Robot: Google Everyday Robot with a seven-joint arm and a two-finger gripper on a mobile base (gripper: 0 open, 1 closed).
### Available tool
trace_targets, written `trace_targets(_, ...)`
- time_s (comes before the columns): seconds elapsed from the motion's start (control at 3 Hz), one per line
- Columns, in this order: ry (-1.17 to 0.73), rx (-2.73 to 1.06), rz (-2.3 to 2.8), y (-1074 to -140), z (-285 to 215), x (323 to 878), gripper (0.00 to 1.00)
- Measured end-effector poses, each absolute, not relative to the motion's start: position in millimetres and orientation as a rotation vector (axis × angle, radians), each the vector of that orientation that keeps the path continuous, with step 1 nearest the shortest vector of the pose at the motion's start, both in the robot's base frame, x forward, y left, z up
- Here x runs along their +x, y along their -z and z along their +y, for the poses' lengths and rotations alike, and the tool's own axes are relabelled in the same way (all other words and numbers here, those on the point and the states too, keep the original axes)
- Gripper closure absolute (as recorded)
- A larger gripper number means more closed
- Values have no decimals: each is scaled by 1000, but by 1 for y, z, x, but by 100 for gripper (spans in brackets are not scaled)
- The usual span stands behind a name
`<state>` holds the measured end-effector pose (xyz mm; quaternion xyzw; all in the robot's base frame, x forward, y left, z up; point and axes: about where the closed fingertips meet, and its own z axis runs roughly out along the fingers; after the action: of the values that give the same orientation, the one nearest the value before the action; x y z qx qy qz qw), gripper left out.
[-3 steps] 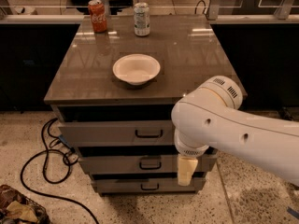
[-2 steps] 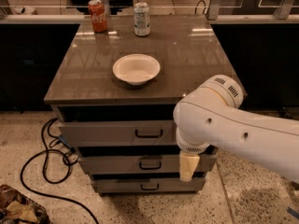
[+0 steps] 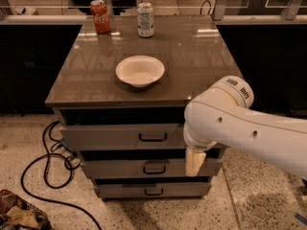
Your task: Open top drawer
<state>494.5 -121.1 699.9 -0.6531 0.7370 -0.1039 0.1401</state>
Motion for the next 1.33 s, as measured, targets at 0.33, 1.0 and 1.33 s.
trace_targets(0.33,269,-1861,2102,-692,-118,506,0)
trace_targets(1.0,183,-1814,2077,-668,-108,516,0)
trace_targets(1.33,149,-1818,2068,-660,-103,522,0)
